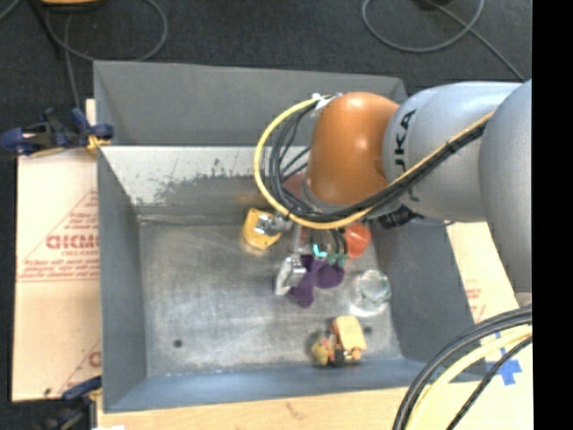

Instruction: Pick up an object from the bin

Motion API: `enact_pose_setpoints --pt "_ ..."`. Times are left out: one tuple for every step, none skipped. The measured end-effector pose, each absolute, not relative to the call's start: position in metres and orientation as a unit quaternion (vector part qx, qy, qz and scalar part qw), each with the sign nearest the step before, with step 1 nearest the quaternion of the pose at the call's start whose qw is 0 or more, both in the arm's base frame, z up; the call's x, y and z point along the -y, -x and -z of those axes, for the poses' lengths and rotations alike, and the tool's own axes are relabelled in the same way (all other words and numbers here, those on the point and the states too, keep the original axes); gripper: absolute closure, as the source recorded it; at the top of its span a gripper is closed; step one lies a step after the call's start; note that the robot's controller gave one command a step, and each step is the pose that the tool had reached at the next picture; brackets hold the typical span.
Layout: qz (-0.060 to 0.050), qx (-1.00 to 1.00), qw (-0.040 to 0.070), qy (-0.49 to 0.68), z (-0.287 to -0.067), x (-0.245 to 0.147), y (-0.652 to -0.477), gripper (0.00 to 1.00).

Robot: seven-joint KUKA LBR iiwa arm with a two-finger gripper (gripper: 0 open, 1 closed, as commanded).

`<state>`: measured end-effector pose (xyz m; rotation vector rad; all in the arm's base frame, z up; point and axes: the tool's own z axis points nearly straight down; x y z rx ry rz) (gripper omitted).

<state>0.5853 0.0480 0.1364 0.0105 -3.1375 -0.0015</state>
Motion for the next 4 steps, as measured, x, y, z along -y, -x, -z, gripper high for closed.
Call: enact_pose_setpoints --pt "0.001 1.0 -0.002 -0.003 -0.141 -0.048 -0.587 0.0" --pt "0.002 1.0 0.002 -0.019 -0.079 0.02 -0.581 1.0" --pt "0.002 1.0 0.002 -0.018 -0.079 0.02 -0.581 1.0" --pt "-0.001 0.997 -0.003 -0.074 -0.273 0.036 -0.579 1.0"
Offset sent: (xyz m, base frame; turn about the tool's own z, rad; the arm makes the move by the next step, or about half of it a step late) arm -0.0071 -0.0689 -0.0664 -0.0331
